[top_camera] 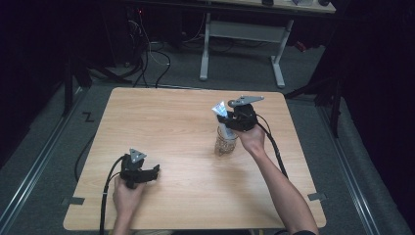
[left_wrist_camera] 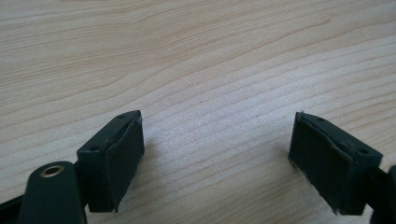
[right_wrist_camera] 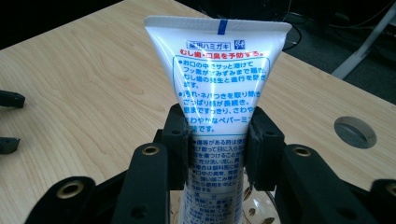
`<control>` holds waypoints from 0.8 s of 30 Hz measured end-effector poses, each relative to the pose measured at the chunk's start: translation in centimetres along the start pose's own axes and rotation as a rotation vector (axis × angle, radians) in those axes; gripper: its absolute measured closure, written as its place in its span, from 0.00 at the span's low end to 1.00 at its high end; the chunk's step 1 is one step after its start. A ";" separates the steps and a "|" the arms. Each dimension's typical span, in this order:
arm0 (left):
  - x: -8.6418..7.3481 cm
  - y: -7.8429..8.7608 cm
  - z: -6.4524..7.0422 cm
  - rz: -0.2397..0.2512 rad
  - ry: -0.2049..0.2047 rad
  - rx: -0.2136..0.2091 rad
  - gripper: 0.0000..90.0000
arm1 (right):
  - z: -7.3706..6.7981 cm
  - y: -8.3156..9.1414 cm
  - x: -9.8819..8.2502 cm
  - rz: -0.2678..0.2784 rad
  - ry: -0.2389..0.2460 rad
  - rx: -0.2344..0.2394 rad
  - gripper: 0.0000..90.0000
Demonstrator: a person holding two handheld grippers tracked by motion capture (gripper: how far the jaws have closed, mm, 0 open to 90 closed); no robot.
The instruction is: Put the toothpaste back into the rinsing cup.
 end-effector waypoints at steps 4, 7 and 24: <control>0.0 0.0 0.0 0.000 0.000 0.000 0.20 | 0.0 0.0 -0.1 -0.006 0.000 0.000 0.73; 0.0 0.0 0.0 0.000 0.000 0.000 0.20 | 0.0 0.0 -0.2 -0.006 -0.001 0.001 0.73; 0.0 0.0 0.0 0.000 0.000 0.000 0.20 | 0.2 0.0 -0.6 -0.023 -0.003 -0.001 0.73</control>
Point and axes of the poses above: each handheld gripper's, and its own axes: y roughly backward along the jaws, x roughly out of its top, z roughly to its right, the point moved 2 cm from there along -y, roughly forward along the jaws, and after that the axes turned 3 degrees about y, right-handed, at the moved point
